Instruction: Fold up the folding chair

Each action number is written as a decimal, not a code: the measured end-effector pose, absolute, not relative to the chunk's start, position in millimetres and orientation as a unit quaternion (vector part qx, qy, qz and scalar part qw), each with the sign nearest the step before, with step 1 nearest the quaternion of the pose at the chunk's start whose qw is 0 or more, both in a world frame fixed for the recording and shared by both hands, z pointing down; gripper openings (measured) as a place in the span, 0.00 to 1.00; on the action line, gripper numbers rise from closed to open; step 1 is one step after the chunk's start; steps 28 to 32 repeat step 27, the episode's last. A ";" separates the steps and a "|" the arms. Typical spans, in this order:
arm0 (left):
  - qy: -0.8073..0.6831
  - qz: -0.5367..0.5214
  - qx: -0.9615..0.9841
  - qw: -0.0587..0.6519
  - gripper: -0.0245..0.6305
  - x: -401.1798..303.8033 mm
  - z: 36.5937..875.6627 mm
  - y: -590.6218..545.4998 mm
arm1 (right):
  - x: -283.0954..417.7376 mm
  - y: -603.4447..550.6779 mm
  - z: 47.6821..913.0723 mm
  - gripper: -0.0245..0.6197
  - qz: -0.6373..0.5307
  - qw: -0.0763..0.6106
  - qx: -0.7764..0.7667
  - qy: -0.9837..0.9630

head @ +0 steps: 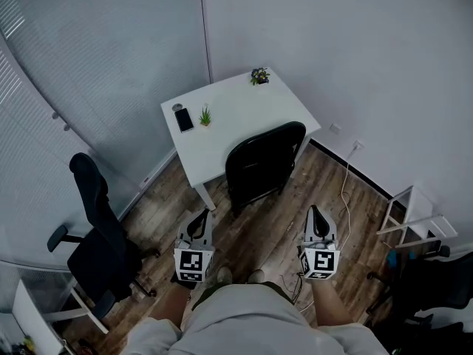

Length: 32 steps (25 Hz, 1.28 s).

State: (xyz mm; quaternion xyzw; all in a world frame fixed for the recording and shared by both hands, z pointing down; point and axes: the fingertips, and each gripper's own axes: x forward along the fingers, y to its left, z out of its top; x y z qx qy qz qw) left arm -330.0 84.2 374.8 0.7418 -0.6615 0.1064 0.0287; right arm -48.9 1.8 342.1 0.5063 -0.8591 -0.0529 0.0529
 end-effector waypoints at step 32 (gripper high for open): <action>-0.623 0.109 0.774 0.019 0.05 -295.0 368.0 105.0 | -24.7 52.0 336.7 0.07 -0.050 0.054 0.522 -0.850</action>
